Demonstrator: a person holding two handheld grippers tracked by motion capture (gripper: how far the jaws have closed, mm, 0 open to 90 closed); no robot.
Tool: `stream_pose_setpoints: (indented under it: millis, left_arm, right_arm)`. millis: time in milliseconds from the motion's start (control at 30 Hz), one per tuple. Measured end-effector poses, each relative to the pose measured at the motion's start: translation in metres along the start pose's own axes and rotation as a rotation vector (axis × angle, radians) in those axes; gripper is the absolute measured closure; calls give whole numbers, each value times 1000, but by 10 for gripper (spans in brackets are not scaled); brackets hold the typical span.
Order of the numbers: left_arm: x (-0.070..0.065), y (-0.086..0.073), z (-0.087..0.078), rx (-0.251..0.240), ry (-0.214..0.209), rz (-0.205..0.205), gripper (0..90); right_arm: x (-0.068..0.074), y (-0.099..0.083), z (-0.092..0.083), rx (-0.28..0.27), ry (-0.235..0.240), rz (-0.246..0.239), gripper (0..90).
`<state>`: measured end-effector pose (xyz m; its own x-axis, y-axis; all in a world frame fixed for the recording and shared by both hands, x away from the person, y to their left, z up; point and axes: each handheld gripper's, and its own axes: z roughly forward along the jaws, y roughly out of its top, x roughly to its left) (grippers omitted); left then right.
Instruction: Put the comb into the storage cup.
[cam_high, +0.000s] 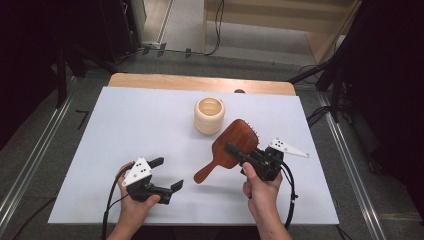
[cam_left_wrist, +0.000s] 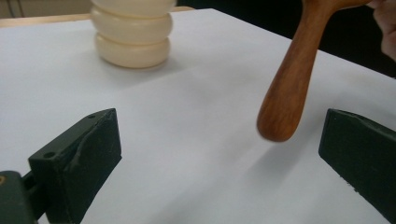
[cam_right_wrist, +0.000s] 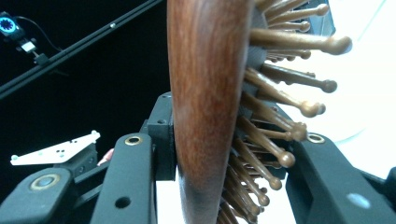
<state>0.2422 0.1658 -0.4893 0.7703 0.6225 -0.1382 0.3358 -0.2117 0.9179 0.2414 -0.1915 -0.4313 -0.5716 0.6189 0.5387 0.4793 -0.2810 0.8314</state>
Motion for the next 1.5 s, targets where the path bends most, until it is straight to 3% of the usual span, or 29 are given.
stream_pose_setpoints:
  millis: [333, 667, 1033, 1200, 1500]
  left_arm:
    - [26, -4, -32, -35, 97, 4, 0]
    - [48, -10, -59, -60, 161, -12, 0]
    - [66, -16, -79, -79, 223, -31, 0]
    - [71, -19, -83, -101, 236, -57, 0]
    - [68, -22, -81, -97, 234, -48, 0]
  right_arm:
    - [0, 15, 1, -12, -16, -47, 558]
    - [0, 30, 2, -28, -22, -92, 558]
    - [-5, 38, 7, -30, -30, -103, 558]
    - [-7, 42, 8, -36, -35, -110, 558]
    - [-10, 50, 13, -42, -41, -122, 557]
